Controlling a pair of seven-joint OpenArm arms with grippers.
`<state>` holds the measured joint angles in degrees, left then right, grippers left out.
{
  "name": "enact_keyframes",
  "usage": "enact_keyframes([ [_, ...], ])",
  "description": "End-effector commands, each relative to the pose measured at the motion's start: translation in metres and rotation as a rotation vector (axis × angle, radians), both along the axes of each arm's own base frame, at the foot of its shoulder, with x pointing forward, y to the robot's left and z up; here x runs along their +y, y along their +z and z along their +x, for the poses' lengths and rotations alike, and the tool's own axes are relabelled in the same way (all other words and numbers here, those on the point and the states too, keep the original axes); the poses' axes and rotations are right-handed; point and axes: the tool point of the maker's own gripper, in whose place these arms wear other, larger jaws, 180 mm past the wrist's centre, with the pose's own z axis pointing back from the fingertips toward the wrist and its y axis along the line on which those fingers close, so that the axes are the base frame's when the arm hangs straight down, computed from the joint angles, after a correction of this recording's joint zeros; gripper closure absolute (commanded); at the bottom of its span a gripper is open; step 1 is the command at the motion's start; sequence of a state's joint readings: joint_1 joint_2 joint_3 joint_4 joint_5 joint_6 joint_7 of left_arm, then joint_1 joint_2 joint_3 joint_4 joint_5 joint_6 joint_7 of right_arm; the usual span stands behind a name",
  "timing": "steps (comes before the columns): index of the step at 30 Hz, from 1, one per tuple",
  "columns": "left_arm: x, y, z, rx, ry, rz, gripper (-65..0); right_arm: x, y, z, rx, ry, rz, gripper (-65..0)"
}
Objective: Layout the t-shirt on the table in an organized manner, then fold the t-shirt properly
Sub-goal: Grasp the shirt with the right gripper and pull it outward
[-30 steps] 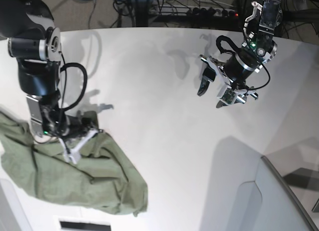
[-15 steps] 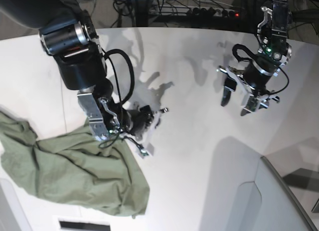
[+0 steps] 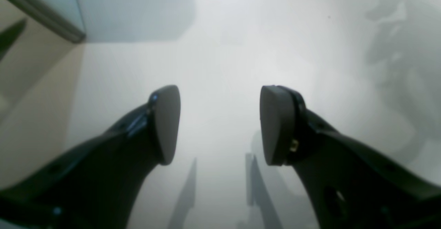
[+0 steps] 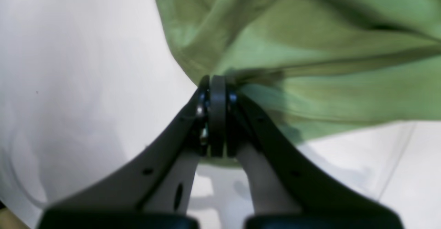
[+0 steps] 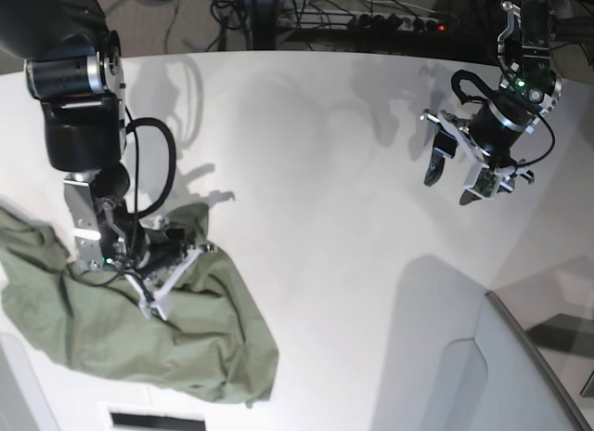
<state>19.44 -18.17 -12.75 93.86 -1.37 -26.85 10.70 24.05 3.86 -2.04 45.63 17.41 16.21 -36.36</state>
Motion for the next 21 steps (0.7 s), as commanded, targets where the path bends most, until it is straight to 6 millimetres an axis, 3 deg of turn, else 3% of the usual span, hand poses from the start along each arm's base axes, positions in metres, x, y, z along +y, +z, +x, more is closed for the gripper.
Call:
enact_keyframes([
  [1,-0.002,0.017,0.009,-0.061,-0.009,-0.009,-34.2,-0.013,0.009,0.016,-0.036,-0.024,-0.013,0.0],
  [5,-0.003,0.019,0.009,-0.066,-0.013,-0.01,-34.2,-0.006,-0.012,0.001,0.017,-0.026,-0.001,0.0],
  [12,0.0,0.013,0.0,-0.045,-0.005,-0.006,-34.2,0.072,-0.028,-0.029,0.06,0.166,0.007,0.0],
  [17,0.001,0.013,-0.001,-0.042,-0.006,-0.003,-34.2,0.141,-0.024,-0.049,0.065,0.29,0.053,0.0],
  [21,0.0,0.012,-0.001,-0.04,-0.009,-0.005,-34.2,0.175,-0.019,-0.062,0.051,0.396,0.054,0.0],
])
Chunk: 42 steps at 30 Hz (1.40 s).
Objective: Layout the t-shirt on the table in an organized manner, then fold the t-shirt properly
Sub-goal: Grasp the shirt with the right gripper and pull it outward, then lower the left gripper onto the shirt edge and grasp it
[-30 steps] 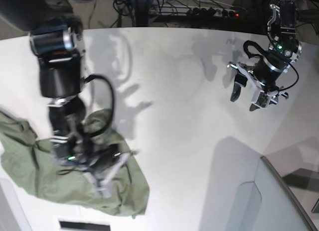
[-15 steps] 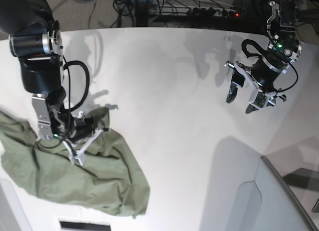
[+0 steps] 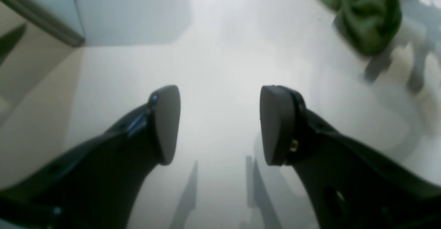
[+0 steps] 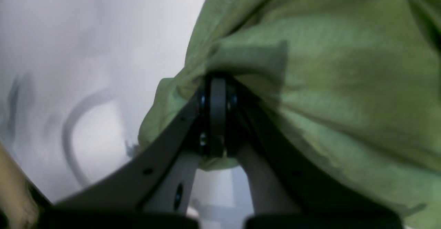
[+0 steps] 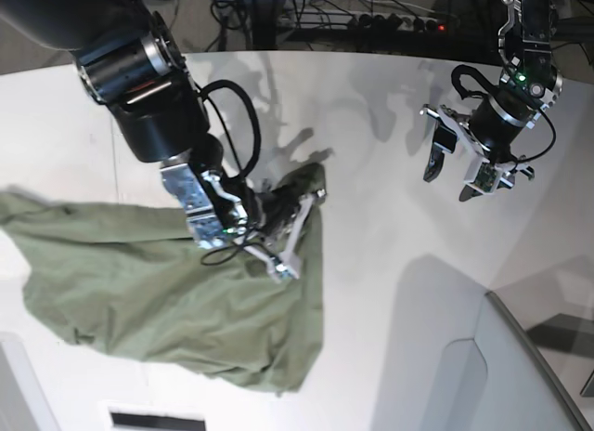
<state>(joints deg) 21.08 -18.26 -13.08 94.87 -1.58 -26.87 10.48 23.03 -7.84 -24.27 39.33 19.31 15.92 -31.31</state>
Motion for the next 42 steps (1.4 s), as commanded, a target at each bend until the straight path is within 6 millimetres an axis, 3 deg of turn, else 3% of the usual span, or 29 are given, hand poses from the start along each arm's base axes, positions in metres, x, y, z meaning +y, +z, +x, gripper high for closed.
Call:
enact_keyframes([
  [1,-0.002,0.012,0.007,-0.045,-0.011,-0.008,-34.2,0.008,0.009,0.003,-0.009,0.025,0.008,0.0],
  [4,-0.006,0.01,0.006,-0.042,-0.016,-0.018,-34.2,0.022,0.043,0.02,-0.081,0.024,0.091,0.0],
  [9,-0.033,0.012,0.003,-0.047,-0.051,-0.085,-34.2,-0.018,0.114,0.049,-0.26,0.025,0.119,0.0],
  [12,-0.059,0.013,-0.008,-0.038,-0.113,-0.106,-34.2,-0.046,0.154,0.056,-0.366,-0.039,0.157,0.0],
  [14,-0.085,0.013,-0.019,-0.025,-0.177,-0.132,-34.2,-0.075,0.166,0.055,-0.396,-0.114,0.159,-0.2],
  [16,-0.112,0.007,-0.035,0.011,-0.234,-0.177,-34.2,-0.105,0.165,0.052,-0.396,-0.191,0.147,-0.2],
  [19,-0.135,-0.003,-0.055,0.063,-0.273,-0.226,-34.2,-0.144,0.147,0.042,-0.358,-0.278,0.108,-0.2],
  [23,-0.151,-0.003,-0.064,0.083,-0.237,-0.334,-34.1,-0.166,0.123,0.022,-0.306,-0.289,0.054,-0.2],
  [25,-0.15,-0.02,-0.066,0.117,-0.231,-0.314,-34.1,-0.173,0.115,0.014,-0.289,-0.289,0.033,-0.2],
  [28,-0.148,-0.038,-0.055,0.135,-0.225,-0.266,-35.1,-0.184,0.107,0.006,-0.27,-0.299,0.011,-0.2],
  [32,-0.143,-0.04,-0.036,0.072,-0.241,-0.206,-35.9,-0.198,0.103,0.001,-0.258,-0.341,0.007,-0.2],
  [37,-0.131,-0.043,-0.014,0.023,-0.24,-0.092,-47.2,-0.221,0.096,-0.008,-0.237,-0.409,-0.007,-0.2],
  [42,-0.128,-0.042,-0.003,0.01,-0.237,-0.081,-44.4,-0.238,0.09,-0.018,-0.219,-0.458,-0.019,-0.2],
])
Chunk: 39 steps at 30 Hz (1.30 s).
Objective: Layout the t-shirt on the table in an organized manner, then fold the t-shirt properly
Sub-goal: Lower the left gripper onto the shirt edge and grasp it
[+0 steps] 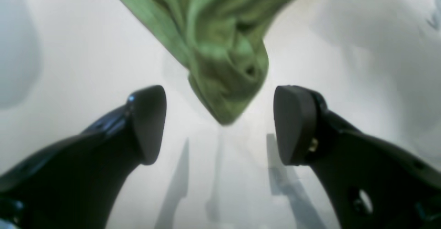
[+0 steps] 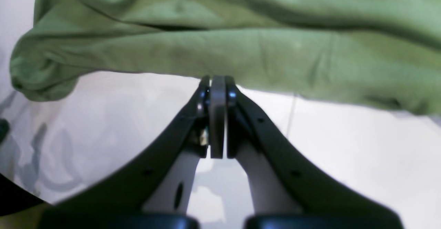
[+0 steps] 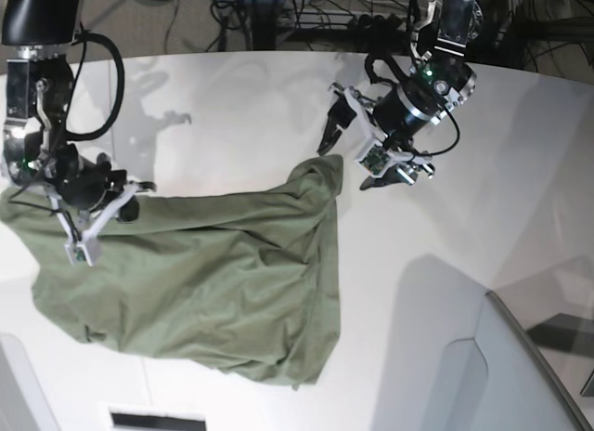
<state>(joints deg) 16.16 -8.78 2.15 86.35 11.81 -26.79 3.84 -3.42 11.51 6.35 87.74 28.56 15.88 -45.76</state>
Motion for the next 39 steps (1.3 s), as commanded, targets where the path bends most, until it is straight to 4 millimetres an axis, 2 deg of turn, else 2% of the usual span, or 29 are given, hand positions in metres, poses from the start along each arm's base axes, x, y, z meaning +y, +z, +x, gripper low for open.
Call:
enact_keyframes([
  [1,-0.001,0.009,0.005,-0.035,-0.001,-0.015,-42.6,-0.006,0.013,0.01,-0.05,-0.012,0.004,-0.2],
  [3,-0.002,0.013,0.011,-0.05,-0.004,-0.016,-36.9,-0.012,0.012,0.008,-0.047,-0.029,0.002,-0.2],
  [5,-0.002,0.016,0.019,-0.063,-0.005,-0.015,-26.7,-0.017,0.011,0.006,-0.041,-0.042,0.001,-0.2],
  [9,-0.001,0.017,0.025,-0.065,-0.003,-0.012,0.0,-0.016,0.008,0.002,-0.033,-0.041,0.001,-0.2],
  [13,0.001,0.009,0.024,-0.002,0.015,0.017,0.0,-0.016,0.008,0.002,-0.033,-0.041,0.001,-0.2],
  [16,-0.001,0.014,0.025,0.012,0.043,-0.06,0.0,-0.016,0.008,0.002,-0.033,-0.041,0.001,-0.2],
  [19,0.005,0.013,0.027,0.003,0.049,-0.028,0.0,-0.016,0.008,0.002,-0.033,-0.041,0.001,-0.2],
  [20,0.006,0.011,0.026,0.001,0.039,0.001,-2.6,-0.016,0.008,0.002,-0.033,-0.041,0.001,-0.2],
  [26,0.011,0.003,0.035,-0.012,0.037,0.091,-34.1,-0.016,0.009,0.003,-0.036,-0.041,0.001,-0.2],
  [28,0.01,-0.001,0.038,-0.002,0.042,0.088,-40.6,-0.016,0.009,0.003,-0.036,-0.041,0.001,-0.2],
  [30,0.007,-0.007,0.041,0.014,0.049,0.076,-43.9,-0.016,0.009,0.003,-0.036,-0.041,0.001,-0.2],
  [35,-0.004,-0.021,0.052,0.054,0.062,0.047,-44.3,-0.021,0.002,0.001,-0.016,-0.059,0.005,-0.2],
  [39,-0.031,-0.038,0.048,0.103,-0.017,0.05,-44.3,-0.066,0.003,0.0,-0.027,-0.216,0.02,-0.2],
])
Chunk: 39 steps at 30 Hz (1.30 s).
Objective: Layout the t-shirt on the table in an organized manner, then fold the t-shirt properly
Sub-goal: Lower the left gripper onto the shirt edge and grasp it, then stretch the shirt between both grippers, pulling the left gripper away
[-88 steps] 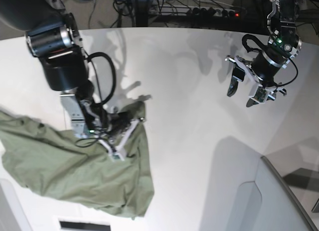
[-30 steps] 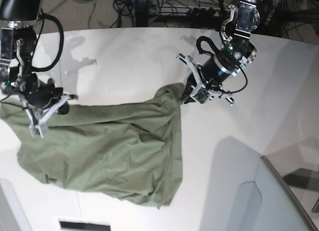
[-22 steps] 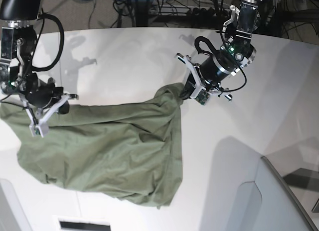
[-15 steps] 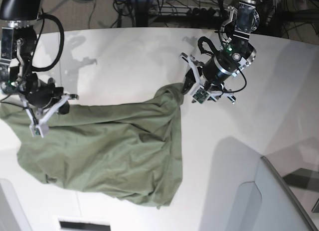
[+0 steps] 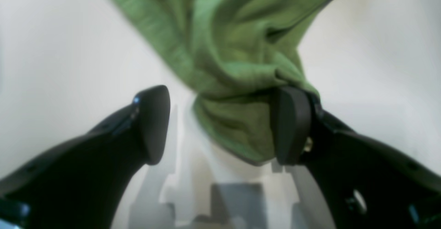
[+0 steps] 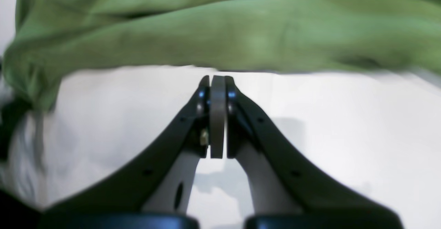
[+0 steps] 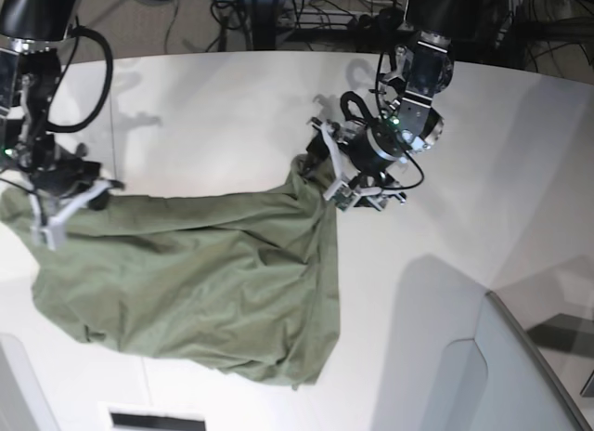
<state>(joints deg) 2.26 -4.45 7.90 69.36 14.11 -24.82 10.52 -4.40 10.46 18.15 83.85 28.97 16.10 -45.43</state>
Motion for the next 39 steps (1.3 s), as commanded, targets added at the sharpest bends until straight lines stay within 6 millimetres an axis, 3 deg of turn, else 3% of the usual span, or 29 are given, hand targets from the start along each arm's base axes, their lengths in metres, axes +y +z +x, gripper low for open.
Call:
enact_keyframes([
  [1,-0.008,0.005,0.006,-0.023,-0.015,-0.018,-44.3,-0.019,0.018,0.014,-0.081,-0.051,-0.011,-0.2],
  [5,-0.016,-0.005,0.005,0.008,-0.041,-0.012,-43.8,-0.073,0.029,0.008,-0.157,-0.245,-0.015,-0.3],
  [7,-0.015,-0.008,0.005,0.016,-0.04,-0.01,-39.5,-0.099,0.032,0.005,-0.17,-0.341,0.007,-0.5],
  [9,-0.012,-0.007,0.007,0.01,-0.035,-0.006,-25.0,-0.115,0.024,-0.001,-0.162,-0.439,0.098,-5.1],
  [11,-0.008,-0.006,0.008,0.005,-0.036,0.007,-4.1,-0.119,0.011,-0.006,-0.134,-0.514,0.225,-18.0],
  [12,-0.006,-0.005,0.009,0.002,-0.035,0.009,0.0,-0.122,0.006,-0.009,-0.123,-0.544,0.269,-23.9],
  [14,0.0,0.002,0.014,-0.023,-0.039,0.023,0.0,-0.13,-0.002,-0.01,-0.105,-0.579,0.307,-34.1],
  [16,-0.001,0.013,0.019,-0.056,-0.044,0.023,0.0,-0.14,-0.005,-0.005,-0.104,-0.602,0.317,-38.7],
  [22,0.008,0.029,0.027,-0.107,-0.053,0.044,0.0,-0.189,-0.003,-0.002,-0.153,-0.692,0.269,-39.6],
  [25,0.008,0.03,0.027,-0.11,-0.053,0.044,0.0,-0.201,-0.004,0.006,-0.153,-0.687,0.232,-39.6],
  [30,0.009,0.029,0.027,-0.108,-0.053,0.046,0.0,-0.192,-0.022,0.018,-0.119,-0.636,0.184,-39.3],
  [35,0.017,0.028,0.026,-0.106,-0.054,0.064,0.0,-0.185,-0.022,0.032,-0.141,-0.62,0.176,-39.0],
  [39,0.018,0.028,0.026,-0.108,-0.054,0.065,0.0,-0.184,-0.028,0.03,-0.126,-0.637,0.188,-37.2],
])
